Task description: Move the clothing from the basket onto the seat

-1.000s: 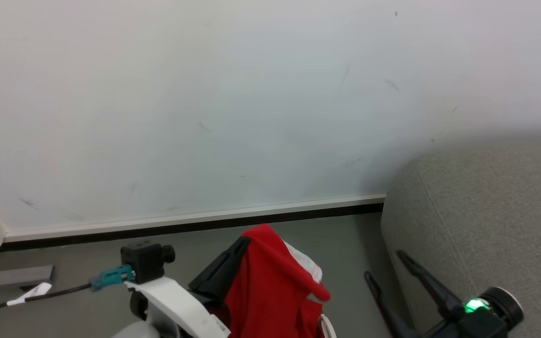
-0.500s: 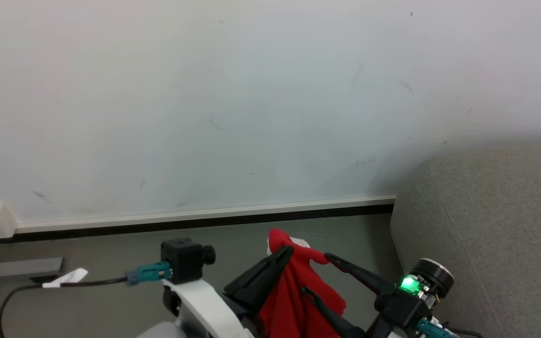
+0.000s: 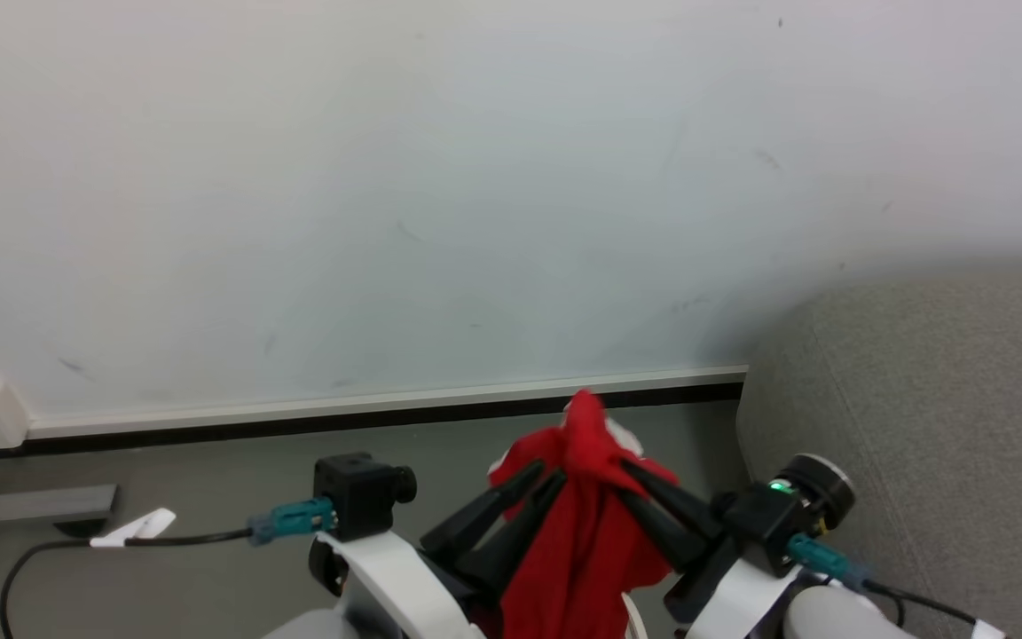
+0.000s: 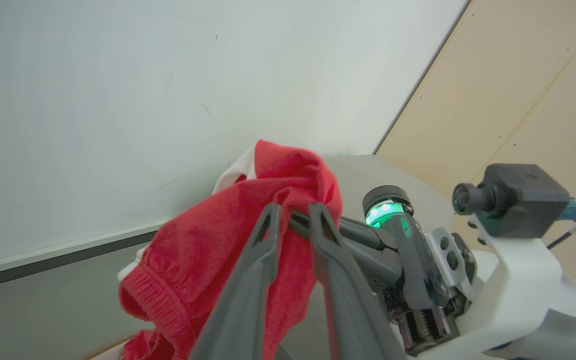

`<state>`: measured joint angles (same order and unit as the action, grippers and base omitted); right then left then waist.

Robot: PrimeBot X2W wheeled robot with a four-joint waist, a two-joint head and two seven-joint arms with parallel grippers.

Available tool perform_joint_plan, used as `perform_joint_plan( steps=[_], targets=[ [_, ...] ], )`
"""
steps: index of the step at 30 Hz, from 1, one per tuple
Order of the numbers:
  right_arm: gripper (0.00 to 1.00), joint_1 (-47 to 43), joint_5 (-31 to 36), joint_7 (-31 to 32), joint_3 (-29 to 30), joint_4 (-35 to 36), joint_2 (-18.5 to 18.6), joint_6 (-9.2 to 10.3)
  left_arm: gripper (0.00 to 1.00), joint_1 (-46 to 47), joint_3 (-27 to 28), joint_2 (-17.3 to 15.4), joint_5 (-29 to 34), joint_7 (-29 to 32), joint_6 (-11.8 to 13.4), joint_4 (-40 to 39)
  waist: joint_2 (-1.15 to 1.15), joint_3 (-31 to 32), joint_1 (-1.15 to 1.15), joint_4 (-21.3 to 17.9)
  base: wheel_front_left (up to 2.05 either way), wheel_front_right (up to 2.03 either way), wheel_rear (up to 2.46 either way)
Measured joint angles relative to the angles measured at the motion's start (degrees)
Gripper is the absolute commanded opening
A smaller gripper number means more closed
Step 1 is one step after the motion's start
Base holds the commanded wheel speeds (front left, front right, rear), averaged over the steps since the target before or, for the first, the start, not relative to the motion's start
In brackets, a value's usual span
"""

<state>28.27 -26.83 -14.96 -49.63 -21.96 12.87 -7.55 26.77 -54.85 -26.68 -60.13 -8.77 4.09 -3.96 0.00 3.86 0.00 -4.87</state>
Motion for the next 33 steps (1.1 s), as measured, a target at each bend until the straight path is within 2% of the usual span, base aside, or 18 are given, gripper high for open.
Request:
perform_joint_plan(
  steps=[7, 10, 16, 24, 33],
  targets=[
    [0.00, -1.92, 0.38, 0.00, 5.83, 4.42, 3.56, 0.00, 1.00, -0.69, -0.11, -0.46, 2.41, -3.02, -0.31, 2.93, 0.00, -0.21, 0.00, -2.36, 0.00, 0.00, 0.00],
    [0.00, -3.07, 0.54, 0.00, 8.23, 6.42, 5.65, 0.00, 1.00, -0.97, -0.24, -0.15, 5.37, -4.50, -0.53, 4.91, 0.00, -0.36, 0.00, -4.05, 0.00, 0.00, 0.00],
    [0.00, -4.56, 1.18, 0.00, 13.01, 9.23, 8.57, -0.01, 1.00, -2.47, -1.22, 2.43, 10.40, -5.95, -1.22, 8.22, 0.00, -0.93, 0.00, -8.56, 0.00, 0.00, 0.00],
    [0.00, -6.55, 1.97, 0.00, 17.52, 11.99, 11.77, -0.01, 1.00, -3.41, -1.29, 6.60, 14.82, -6.30, -3.47, 10.79, 0.00, -1.84, 0.00, -15.58, 0.00, 0.00, 0.00],
    [0.00, -8.36, 2.13, 0.00, 22.64, 13.57, 13.40, -0.01, 1.00, -4.16, 1.52, 7.78, 17.39, -6.31, -4.94, 11.67, 0.00, -3.91, 0.00, -22.32, 0.00, 0.00, 0.00]
  ],
)
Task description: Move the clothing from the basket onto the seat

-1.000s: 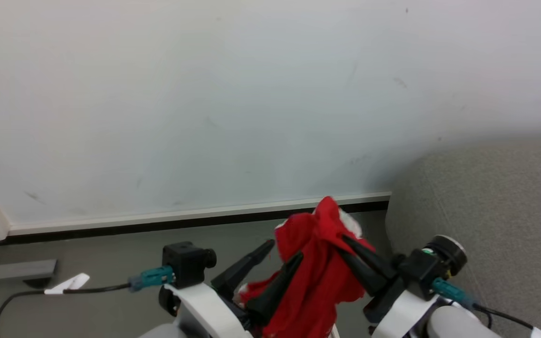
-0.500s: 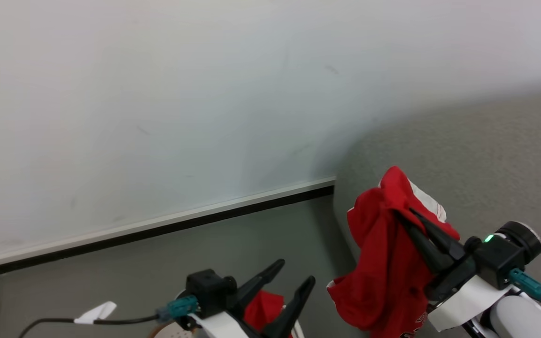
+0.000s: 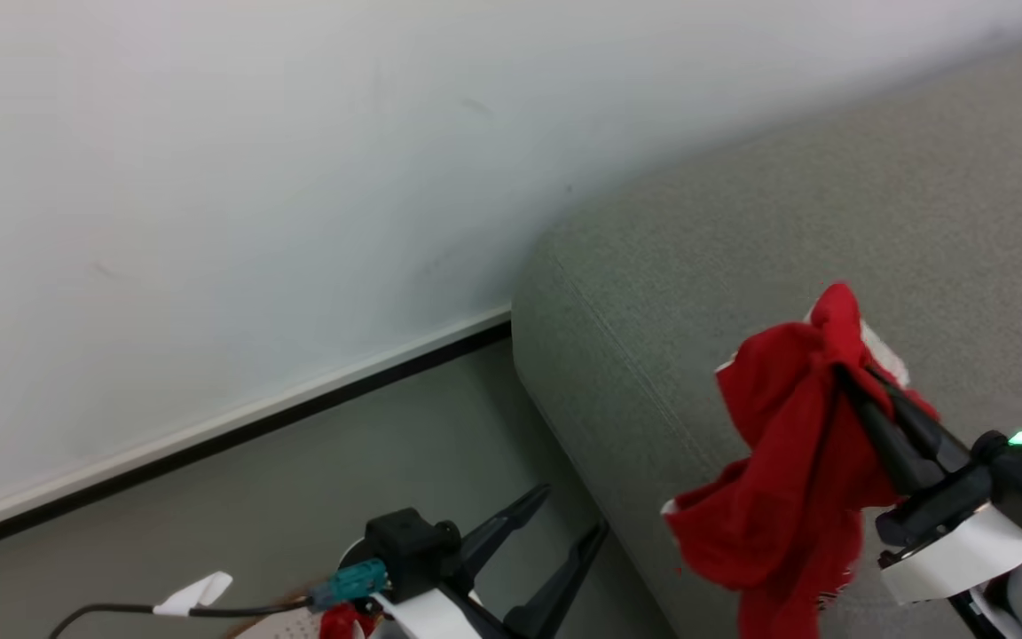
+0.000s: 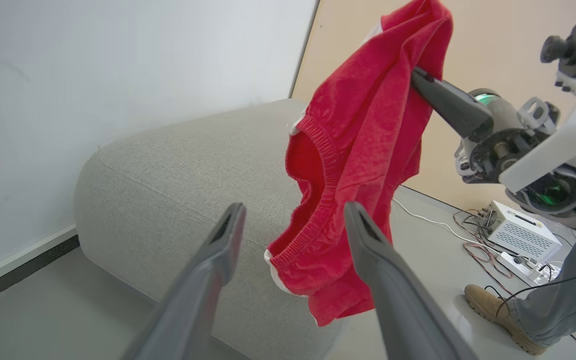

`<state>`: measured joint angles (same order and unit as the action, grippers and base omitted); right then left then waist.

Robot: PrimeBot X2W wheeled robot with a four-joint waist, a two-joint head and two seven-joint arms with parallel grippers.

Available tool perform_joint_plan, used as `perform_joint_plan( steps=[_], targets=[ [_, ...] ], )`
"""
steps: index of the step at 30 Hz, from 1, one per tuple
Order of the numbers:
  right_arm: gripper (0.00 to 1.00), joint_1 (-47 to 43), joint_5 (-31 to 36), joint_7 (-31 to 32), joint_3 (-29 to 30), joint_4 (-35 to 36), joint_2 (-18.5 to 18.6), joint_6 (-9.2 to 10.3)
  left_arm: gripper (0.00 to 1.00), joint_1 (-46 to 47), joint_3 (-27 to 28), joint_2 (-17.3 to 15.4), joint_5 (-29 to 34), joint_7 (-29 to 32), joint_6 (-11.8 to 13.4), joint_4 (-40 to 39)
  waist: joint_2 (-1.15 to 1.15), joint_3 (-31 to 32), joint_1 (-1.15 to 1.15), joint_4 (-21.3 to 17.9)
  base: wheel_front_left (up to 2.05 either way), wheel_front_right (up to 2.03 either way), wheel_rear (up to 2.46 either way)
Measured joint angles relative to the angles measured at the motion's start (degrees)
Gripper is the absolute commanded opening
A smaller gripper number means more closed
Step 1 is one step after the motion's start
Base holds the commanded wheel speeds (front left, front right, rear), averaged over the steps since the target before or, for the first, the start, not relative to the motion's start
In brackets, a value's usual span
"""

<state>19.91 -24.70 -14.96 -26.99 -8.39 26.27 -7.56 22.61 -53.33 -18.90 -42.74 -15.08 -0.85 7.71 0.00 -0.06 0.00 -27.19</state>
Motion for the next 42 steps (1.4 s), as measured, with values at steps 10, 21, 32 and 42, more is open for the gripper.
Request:
perform_joint_plan(
  steps=[10, 21, 32, 42],
  targets=[
    [0.00, 6.61, 2.14, 0.00, 10.57, -3.54, 2.29, 0.00, 1.00, 5.86, 1.92, -2.99, 2.70, 2.18, -0.63, -2.32, 0.00, -8.36, -0.01, -0.52, 0.00, 0.00, 0.00],
    [0.00, 27.97, 3.61, 1.97, 27.03, -18.05, 8.93, 0.00, 1.00, 17.78, 3.36, -4.81, 6.56, 5.98, -1.76, -7.48, 0.00, -22.61, -0.02, 6.49, 0.00, 0.00, 0.00],
    [0.00, 44.54, 12.81, 1.56, 42.25, -36.13, 11.56, -0.01, 1.00, 23.30, 6.05, -5.79, 9.43, 6.86, 0.34, -15.16, 0.00, -37.09, -0.02, 14.98, 0.00, 0.00, 0.00],
    [1.00, 41.84, 23.80, 0.22, 55.99, -50.97, 4.17, -0.01, 1.00, 20.97, 9.81, -7.76, 8.17, 4.06, 3.24, -15.94, 0.00, -43.13, -0.02, 20.54, 0.00, 0.00, 0.00]
  ],
)
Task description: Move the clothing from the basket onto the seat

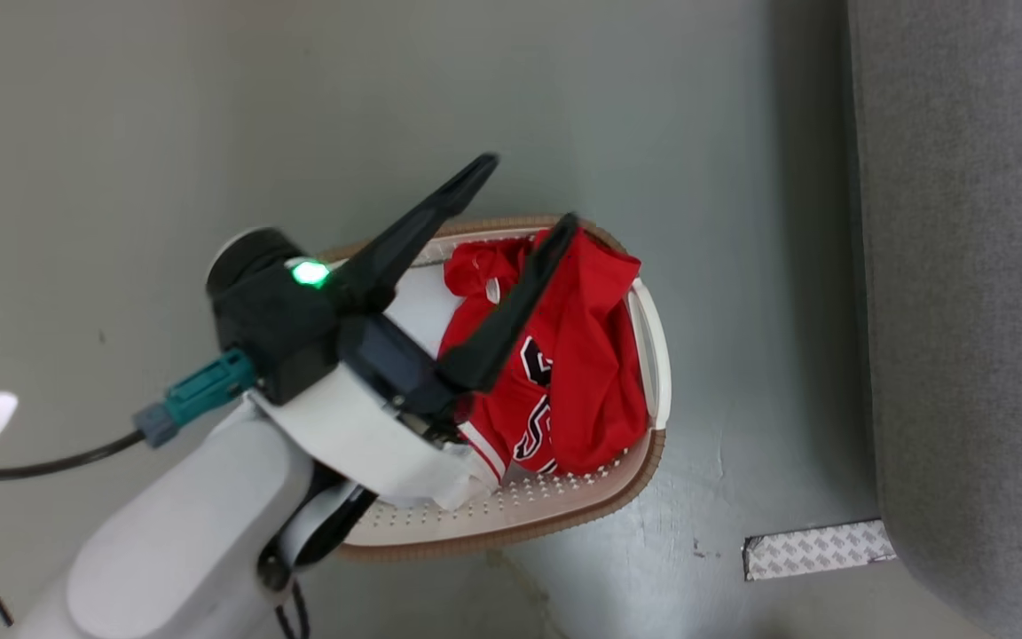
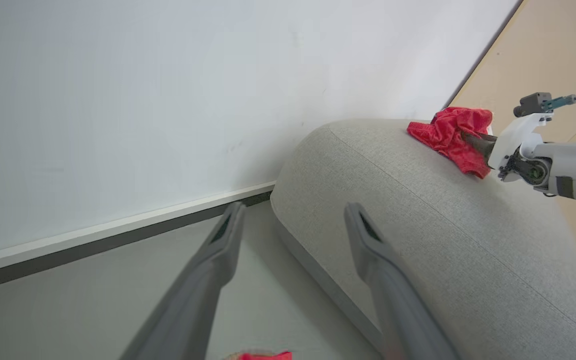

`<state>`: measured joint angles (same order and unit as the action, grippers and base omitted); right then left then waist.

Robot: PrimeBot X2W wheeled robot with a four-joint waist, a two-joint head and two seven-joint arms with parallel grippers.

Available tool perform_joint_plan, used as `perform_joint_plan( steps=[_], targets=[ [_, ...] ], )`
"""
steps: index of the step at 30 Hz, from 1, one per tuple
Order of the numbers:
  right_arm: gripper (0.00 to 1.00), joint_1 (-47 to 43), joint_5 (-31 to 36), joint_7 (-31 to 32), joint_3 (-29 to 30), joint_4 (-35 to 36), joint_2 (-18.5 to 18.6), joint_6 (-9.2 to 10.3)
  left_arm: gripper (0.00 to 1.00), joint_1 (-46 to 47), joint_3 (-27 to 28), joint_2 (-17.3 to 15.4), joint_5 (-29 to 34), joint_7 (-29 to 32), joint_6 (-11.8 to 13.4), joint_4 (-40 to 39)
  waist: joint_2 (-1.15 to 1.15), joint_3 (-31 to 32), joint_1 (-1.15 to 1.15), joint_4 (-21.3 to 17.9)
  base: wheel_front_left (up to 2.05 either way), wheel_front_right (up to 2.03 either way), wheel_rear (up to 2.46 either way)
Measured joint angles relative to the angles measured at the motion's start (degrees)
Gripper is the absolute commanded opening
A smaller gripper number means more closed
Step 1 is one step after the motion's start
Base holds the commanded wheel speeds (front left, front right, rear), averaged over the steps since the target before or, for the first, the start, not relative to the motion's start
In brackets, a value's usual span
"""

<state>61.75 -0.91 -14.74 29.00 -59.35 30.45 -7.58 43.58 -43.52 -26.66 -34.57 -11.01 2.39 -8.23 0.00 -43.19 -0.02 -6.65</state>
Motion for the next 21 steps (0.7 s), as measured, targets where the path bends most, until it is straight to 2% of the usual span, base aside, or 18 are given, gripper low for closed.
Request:
perform_joint_plan(
  steps=[2, 6, 12, 17, 21],
  targets=[
    [1.00, -1.19, 1.54, -0.04, -0.01, 0.36, -1.04, 0.00, 1.00, -1.53, 0.65, -0.63, -0.91, -0.67, 0.49, 0.31, 0.00, 0.87, 0.01, 0.04, 0.00, 0.00, 0.00],
    [1.00, -4.98, 1.93, -0.23, -1.25, 5.44, -3.08, 0.00, 1.00, -4.52, 2.24, -0.87, -2.82, -2.15, 0.71, 1.99, 0.00, 4.17, 0.01, -0.67, 0.00, 0.00, 0.00],
    [1.00, -15.86, -0.54, -0.22, -7.20, 15.94, -6.99, 0.00, 1.00, -10.86, 5.49, 0.33, -5.94, -3.72, 0.70, 6.36, 0.00, 11.74, 0.02, -1.53, 0.00, 0.00, 0.00],
    [1.00, -27.85, -2.92, -0.22, -12.79, 27.71, -10.62, 0.00, 1.00, -17.61, 11.66, 2.97, -6.16, -4.04, 0.63, 10.79, 0.00, 19.02, 0.03, -1.47, 0.00, 0.00, 0.00],
    [1.00, -37.64, -2.85, -0.23, -17.04, 36.09, -14.70, 0.00, 1.00, -24.53, 18.02, 5.92, -3.98, -4.08, -0.75, 13.28, 0.00, 25.13, 0.04, -0.84, 0.00, 0.00, 0.00]
  ],
)
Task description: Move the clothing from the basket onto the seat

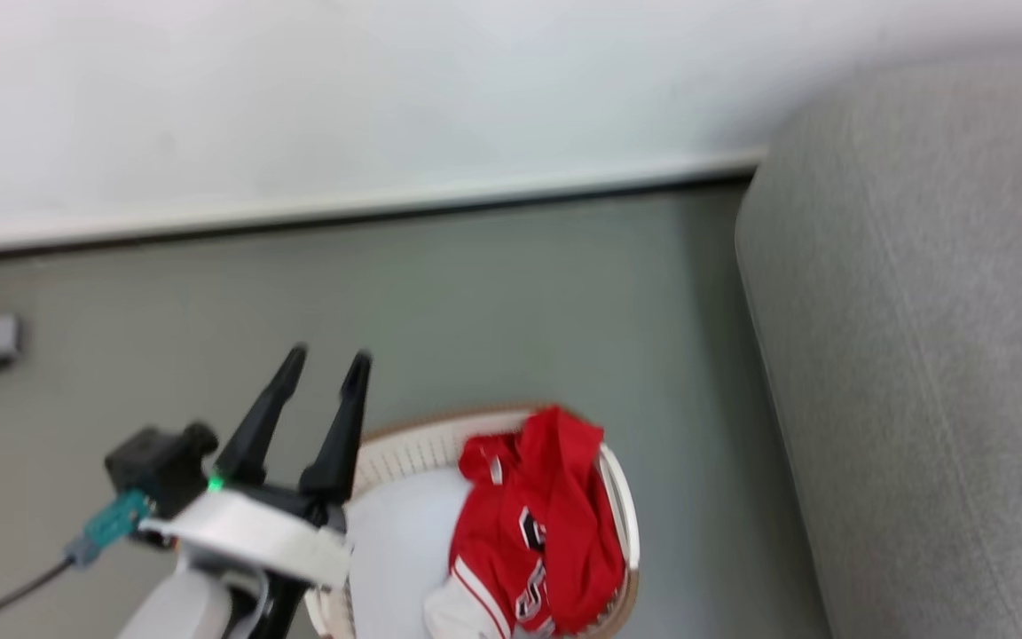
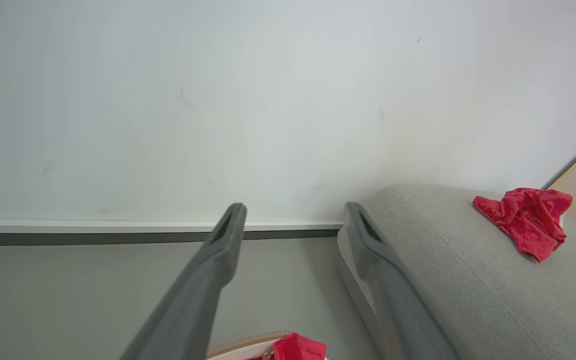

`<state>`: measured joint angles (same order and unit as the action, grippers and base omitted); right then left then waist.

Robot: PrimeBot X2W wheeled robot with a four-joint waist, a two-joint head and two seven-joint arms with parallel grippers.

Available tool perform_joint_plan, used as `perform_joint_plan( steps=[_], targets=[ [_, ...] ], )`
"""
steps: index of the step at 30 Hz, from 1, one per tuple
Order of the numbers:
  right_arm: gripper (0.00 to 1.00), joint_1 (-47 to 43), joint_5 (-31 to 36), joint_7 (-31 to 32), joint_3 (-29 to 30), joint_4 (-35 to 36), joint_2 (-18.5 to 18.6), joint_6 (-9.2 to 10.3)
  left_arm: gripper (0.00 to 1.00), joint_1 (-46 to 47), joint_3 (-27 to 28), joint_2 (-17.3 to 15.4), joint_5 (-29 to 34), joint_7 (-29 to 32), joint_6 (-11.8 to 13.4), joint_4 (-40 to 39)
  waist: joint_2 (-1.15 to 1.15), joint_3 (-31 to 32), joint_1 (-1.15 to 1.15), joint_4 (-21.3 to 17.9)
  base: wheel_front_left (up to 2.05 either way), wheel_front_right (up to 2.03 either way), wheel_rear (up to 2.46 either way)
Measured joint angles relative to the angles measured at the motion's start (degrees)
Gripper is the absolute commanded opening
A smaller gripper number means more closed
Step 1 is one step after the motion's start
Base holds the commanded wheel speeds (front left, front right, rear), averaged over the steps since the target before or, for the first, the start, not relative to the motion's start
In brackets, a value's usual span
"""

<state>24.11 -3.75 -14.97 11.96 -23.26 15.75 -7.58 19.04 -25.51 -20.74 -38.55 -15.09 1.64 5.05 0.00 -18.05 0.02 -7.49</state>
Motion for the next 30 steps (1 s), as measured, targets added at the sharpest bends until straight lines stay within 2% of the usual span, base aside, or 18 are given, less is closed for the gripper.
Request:
perform_joint_plan(
  steps=[7, 12, 21, 30],
  targets=[
    [1.00, -13.19, -1.94, -0.01, -5.77, 8.86, -5.84, 0.00, 1.00, -9.08, 9.10, 4.60, 6.39, -0.03, -2.31, 2.86, 0.00, 9.53, 0.01, 2.50, 0.00, 0.00, 0.00],
    [1.00, -20.06, -2.61, 0.00, -10.68, 12.32, -9.66, 0.00, 1.00, -13.86, 14.24, 7.06, 11.82, -0.03, -3.89, 3.47, 0.00, 14.30, 0.01, 5.11, 0.00, 0.00, 0.00],
    [1.00, -28.36, -0.80, 0.00, -15.64, 10.72, -12.18, 0.00, 1.00, -20.68, 20.96, 11.81, 19.23, -0.03, -6.43, 4.30, 0.00, 20.18, 0.00, 7.22, 0.00, 0.00, 0.00],
    [1.00, -28.97, -0.68, 0.00, -16.94, 8.68, -12.71, 0.00, 1.00, -23.20, 24.64, 15.26, 22.62, -0.03, -8.26, 5.67, 0.00, 21.63, -0.01, 6.22, 0.00, 0.00, 0.00]
  ],
)
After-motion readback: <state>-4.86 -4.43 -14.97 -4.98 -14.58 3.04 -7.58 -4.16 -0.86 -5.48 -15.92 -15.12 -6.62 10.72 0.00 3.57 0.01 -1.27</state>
